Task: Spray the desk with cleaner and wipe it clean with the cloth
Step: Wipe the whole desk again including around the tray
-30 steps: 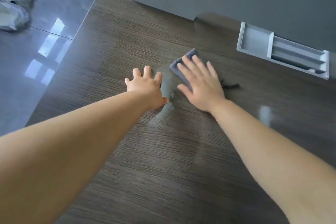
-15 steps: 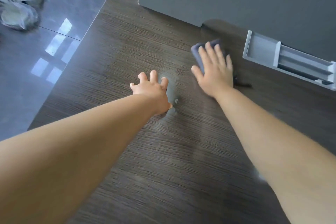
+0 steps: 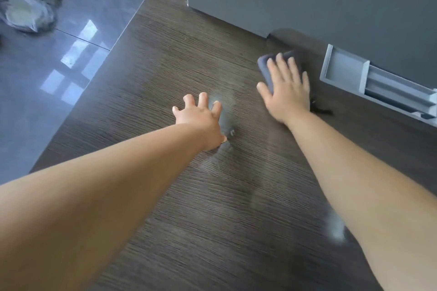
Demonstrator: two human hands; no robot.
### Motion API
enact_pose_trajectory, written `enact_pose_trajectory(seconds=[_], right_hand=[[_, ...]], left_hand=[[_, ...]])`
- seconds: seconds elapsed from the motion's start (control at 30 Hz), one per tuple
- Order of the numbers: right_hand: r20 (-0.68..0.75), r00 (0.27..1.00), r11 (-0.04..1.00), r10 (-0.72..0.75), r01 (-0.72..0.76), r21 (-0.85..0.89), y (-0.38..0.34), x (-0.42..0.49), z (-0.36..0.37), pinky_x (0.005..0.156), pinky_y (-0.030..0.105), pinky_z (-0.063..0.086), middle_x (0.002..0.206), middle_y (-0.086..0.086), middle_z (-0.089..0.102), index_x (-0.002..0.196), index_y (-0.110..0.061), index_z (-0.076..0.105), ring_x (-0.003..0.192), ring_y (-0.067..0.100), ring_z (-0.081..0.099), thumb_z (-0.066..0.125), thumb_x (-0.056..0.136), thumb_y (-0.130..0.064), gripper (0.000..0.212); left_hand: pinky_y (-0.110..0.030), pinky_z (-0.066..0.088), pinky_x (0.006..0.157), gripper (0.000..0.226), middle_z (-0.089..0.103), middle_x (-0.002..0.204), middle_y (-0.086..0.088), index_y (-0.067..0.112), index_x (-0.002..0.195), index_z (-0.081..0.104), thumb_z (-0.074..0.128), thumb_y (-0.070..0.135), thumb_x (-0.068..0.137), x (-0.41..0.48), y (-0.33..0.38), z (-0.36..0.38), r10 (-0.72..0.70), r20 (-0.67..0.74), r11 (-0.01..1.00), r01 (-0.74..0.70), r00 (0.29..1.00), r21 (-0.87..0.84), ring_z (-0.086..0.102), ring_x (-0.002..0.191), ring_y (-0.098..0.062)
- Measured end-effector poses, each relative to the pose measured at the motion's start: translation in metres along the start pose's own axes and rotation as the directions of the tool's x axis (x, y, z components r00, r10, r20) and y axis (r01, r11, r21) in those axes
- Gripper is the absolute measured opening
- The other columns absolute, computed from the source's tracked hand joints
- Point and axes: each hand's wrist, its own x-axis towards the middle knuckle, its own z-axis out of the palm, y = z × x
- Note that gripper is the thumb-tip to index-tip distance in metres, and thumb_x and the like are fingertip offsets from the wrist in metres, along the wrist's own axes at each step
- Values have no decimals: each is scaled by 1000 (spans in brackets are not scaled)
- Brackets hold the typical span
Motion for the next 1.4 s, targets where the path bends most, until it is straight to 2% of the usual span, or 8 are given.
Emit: enact_pose_trajectory(seconds=[0.17,0.37,0.57,0.8,1.0,1.07,1.2,1.4], right_hand=[[-12,969,967,247,-246,60,-40,24,5,116,53,0,160,-1,-4,153,-22,5,147,22,-7,19,98,-53,64],[-13,922,922,-387,387,-15,-24,-35,13,116,50,8,159,-1,14,150,-23,22,147,22,9,19,92,-58,68],[-35,988,987,152,-150,59,-66,20,10,116,52,-1,160,-1,-3,152,-23,7,147,22,-7,22,97,-55,66],[-7,863,863,-504,504,-20,-51,-13,11,116,50,10,159,-1,16,150,-23,25,146,22,11,23,91,-59,68],[-43,998,999,40,-39,35,-95,42,8,115,52,1,161,-1,-1,152,-23,9,147,22,-5,25,97,-54,65],[-10,988,988,-153,153,2,-115,26,12,115,52,0,161,1,-1,152,-22,9,147,23,-5,25,96,-56,68],[67,753,752,-655,658,-38,-85,22,7,116,48,6,159,-2,14,150,-25,24,146,21,8,27,93,-57,65],[-6,982,981,-190,190,-24,-115,71,5,115,49,1,160,-4,0,152,-25,10,147,19,-3,25,99,-50,60]], left_hand=[[-58,25,107,79,13,145,-9,23,143,18,53,59,82,0,-1,2,0,-14,1000,0,1000,-12,15,132,-39],[-56,24,109,81,10,149,-9,25,146,14,50,61,83,-1,-3,4,17,-38,1000,-17,999,-8,12,134,-38],[-46,38,99,58,26,141,-4,27,140,32,38,57,91,-1,-14,-3,30,-116,994,-42,993,-102,23,128,-32],[-37,40,97,37,44,131,-2,28,126,53,40,24,92,-3,-64,-12,-23,-252,935,-68,968,-348,40,124,-24],[-37,38,97,38,42,133,0,28,127,51,41,25,90,-16,-75,-2,-120,-284,919,-1,951,-393,31,126,-24],[-37,38,97,38,42,133,-2,25,128,49,42,24,91,-16,-77,4,-135,-285,918,12,949,-396,32,125,-25],[-34,37,100,37,39,134,-1,21,125,50,45,21,88,-17,-81,15,-123,-302,927,1,945,-374,31,126,-25],[-31,35,100,41,36,135,1,21,126,49,51,24,85,-14,-82,15,-94,-275,933,-12,957,-361,31,124,-23]])
